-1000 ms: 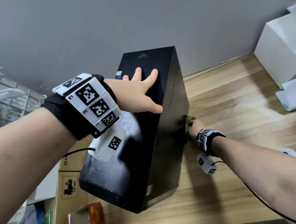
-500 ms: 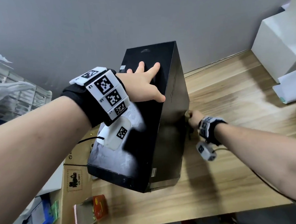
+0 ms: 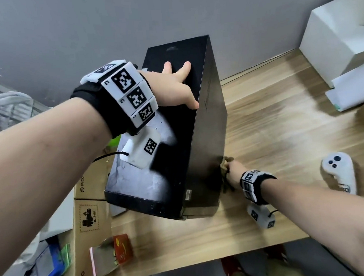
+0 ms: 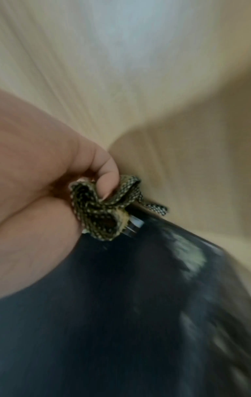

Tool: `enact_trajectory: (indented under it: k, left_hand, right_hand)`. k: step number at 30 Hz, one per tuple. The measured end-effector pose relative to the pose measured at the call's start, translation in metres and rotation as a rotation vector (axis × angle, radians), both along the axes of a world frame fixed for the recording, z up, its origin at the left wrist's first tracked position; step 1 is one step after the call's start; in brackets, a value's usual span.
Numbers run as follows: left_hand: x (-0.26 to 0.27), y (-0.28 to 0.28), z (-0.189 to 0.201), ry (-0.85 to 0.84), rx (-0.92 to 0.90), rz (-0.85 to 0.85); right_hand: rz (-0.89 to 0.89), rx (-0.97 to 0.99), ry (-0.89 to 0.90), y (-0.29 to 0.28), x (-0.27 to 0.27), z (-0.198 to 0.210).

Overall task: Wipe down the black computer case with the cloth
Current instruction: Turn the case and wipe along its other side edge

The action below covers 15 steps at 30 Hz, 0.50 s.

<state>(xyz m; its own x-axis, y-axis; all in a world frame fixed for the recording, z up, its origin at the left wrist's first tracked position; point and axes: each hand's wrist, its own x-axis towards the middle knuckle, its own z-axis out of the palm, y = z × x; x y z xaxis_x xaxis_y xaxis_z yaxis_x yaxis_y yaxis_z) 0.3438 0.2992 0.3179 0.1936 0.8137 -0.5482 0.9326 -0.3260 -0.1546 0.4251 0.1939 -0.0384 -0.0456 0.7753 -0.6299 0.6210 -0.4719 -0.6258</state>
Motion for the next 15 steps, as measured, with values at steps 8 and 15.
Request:
enact_trajectory:
  k: [8, 15]
  left_hand:
    - [-0.011, -0.026, 0.007, -0.15, 0.05, 0.004]
    - [-0.048, -0.04, -0.001, -0.209, 0.086, 0.021]
  right_hand:
    - [0.109, -0.007, -0.001, -0.082, -0.029, 0.002]
    - [-0.079, 0.053, 0.055, -0.045, -0.026, 0.021]
